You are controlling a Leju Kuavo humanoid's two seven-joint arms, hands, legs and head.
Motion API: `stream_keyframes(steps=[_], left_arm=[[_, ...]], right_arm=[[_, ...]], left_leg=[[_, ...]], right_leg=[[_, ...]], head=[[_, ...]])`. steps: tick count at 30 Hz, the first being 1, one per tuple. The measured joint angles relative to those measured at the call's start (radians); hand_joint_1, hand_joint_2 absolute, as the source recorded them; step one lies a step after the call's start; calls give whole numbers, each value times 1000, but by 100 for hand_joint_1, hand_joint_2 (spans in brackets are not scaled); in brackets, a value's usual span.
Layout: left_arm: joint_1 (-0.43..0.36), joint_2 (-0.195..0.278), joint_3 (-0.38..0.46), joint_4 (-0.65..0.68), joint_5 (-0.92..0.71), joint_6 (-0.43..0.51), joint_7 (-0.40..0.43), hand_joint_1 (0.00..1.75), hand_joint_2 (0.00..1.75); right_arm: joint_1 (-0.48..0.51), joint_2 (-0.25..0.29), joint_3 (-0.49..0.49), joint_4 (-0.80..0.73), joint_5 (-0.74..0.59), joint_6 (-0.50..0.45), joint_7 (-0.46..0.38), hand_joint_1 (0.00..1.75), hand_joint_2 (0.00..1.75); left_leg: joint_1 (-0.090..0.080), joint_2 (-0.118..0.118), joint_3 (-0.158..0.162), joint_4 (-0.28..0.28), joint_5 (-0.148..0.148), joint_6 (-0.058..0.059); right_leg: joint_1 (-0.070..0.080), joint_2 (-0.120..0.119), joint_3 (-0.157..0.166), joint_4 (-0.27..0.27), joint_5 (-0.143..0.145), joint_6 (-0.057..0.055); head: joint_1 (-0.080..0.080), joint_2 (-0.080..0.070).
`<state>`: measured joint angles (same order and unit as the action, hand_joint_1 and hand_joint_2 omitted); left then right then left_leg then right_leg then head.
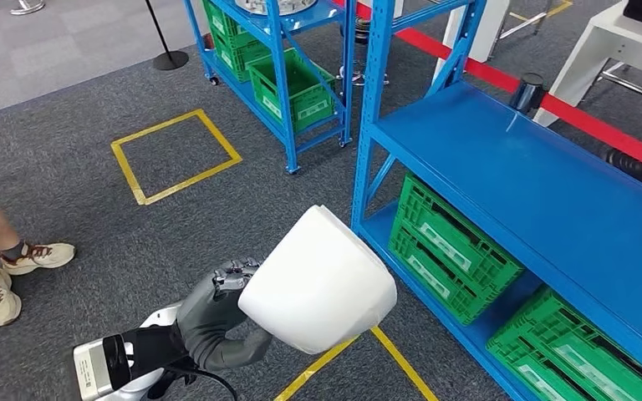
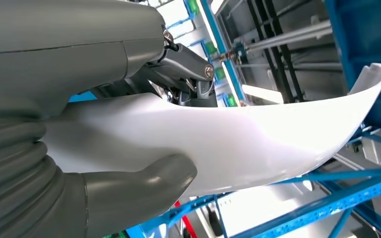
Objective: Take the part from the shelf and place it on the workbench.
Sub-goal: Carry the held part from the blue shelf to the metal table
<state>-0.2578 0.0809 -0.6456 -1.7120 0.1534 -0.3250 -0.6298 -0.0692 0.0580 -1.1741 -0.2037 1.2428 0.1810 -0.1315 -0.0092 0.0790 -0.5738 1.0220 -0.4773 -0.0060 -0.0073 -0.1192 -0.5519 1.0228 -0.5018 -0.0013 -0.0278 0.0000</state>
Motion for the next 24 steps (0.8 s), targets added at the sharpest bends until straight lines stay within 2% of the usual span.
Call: stream_keyframes(steps=[2, 3, 5, 6, 7, 8, 9, 10, 11, 12, 14, 15, 16, 18, 19, 20, 22, 23, 24], left_arm=[[0, 4, 4, -2, 2, 3, 0, 175, 175], [1, 6, 7, -3, 3, 5, -2, 175, 175], [1, 10, 12, -7, 3, 11, -7, 175, 175], [1, 11, 13, -8, 4, 14, -10, 175, 175], [2, 12, 14, -8, 5, 18, -12, 175, 175], [4, 14, 15, -8, 5, 22, -13, 175, 175], [7, 16, 16, -8, 6, 26, -15, 175, 175], [10, 18, 17, -8, 6, 32, -16, 175, 175], [11, 20, 17, -9, 5, 38, -17, 175, 175], [13, 22, 18, -10, 4, 45, -17, 175, 175], [15, 24, 20, -14, -1, 59, -16, 175, 175], [17, 25, 22, -18, -3, 64, -15, 175, 175], [19, 27, 23, -23, -5, 68, -12, 175, 175], [25, 30, 24, -35, -6, 75, 0, 175, 175], [27, 31, 25, -42, -6, 78, 7, 175, 175], [28, 32, 26, -49, -6, 80, 13, 175, 175], [30, 33, 29, -60, -6, 84, 22, 175, 175], [33, 33, 30, -64, -6, 86, 25, 175, 175], [37, 33, 32, -66, -6, 86, 25, 175, 175]], right_arm=[[-2, -2, -2, 0, -11, -6, 32, 0, 0], [-4, -3, -4, 0, -17, -12, 54, 0, 0], [-5, -6, -12, 0, -27, -26, 100, 0, 0], [-4, -8, -18, 0, -31, -35, 122, 0, 0], [-1, -10, -24, 0, -35, -44, 146, 0, 0], [1, -13, -30, 0, -40, -57, 170, 0, 0], [3, -16, -36, 0, -45, -70, 194, 0, 0], [3, -20, -42, 0, -50, -85, 215, 0, 0], [3, -24, -48, 0, -55, -100, 233, 0, 0], [3, -28, -53, 0, -60, -115, 249, 0, 0], [2, -35, -65, 0, -70, -144, 275, 0, 0], [2, -38, -71, 0, -76, -158, 284, 0, 0], [2, -41, -78, 0, -82, -171, 291, 0, 0], [1, -49, -89, 0, -92, -190, 297, 0, 0], [0, -54, -94, 0, -97, -196, 298, 0, 0], [-1, -58, -99, -1, -100, -198, 298, 0, 0], [0, -64, -107, -1, -104, -200, 297, 0, 0], [2, -66, -112, -1, -105, -199, 297, 0, 0], [3, -68, -116, -2, -106, -199, 297, 0, 0]], left_leg=[[-2, -24, -1, -7, 3, 12], [0, -37, 0, -11, 6, 18], [5, -62, 3, -18, 14, 29], [6, -73, 1, -19, 17, 33], [7, -86, -1, -19, 18, 35], [6, -100, -2, -18, 18, 36], [6, -115, -4, -17, 19, 36], [7, -131, -4, -15, 19, 36], [8, -146, -4, -12, 18, 35], [9, -161, -5, -8, 17, 32], [9, -187, -11, 1, 15, 21], [9, -198, -15, 3, 15, 15], [10, -210, -19, 3, 16, 7], [13, -231, -25, -2, 21, -7], [12, -219, -30, 5, 16, -12], [10, -193, -43, 31, 0, -16], [8, -122, -95, 145, -63, -21], [10, -103, -127, 214, -94, -23], [11, -93, -151, 264, -111, -25]], right_leg=[[0, -20, 6, -3, -1, 12], [-2, -13, 8, 0, -6, 19], [-6, 42, -11, 51, -43, 29], [-7, 76, -36, 107, -74, 31], [-7, 98, -70, 176, -107, 32], [-7, 107, -103, 238, -129, 33], [-7, 111, -124, 275, -133, 32], [-7, 113, -128, 275, -118, 32], [-8, 118, -112, 233, -84, 31], [-11, 132, -83, 166, -44, 31], [-16, 185, -31, 47, 2, 31], [-17, 202, -20, 19, 6, 30], [-16, 206, -18, 12, 3, 27], [-15, 179, -16, 9, 7, 14], [-15, 166, -14, 6, 9, 7], [-16, 151, -12, 3, 10, 1], [-13, 121, -11, 1, 9, -8], [-11, 104, -11, 1, 8, -10], [-9, 88, -11, 1, 7, -11]], head=[[2, 0], [2, 0], [6, 0], [8, 0], [11, 0], [12, 0], [13, 0], [13, 0], [14, 0], [14, 0], [16, 0], [17, 0], [17, 0], [17, 0], [16, 0], [11, 0], [3, 0], [-1, 0], [-1, 0]])
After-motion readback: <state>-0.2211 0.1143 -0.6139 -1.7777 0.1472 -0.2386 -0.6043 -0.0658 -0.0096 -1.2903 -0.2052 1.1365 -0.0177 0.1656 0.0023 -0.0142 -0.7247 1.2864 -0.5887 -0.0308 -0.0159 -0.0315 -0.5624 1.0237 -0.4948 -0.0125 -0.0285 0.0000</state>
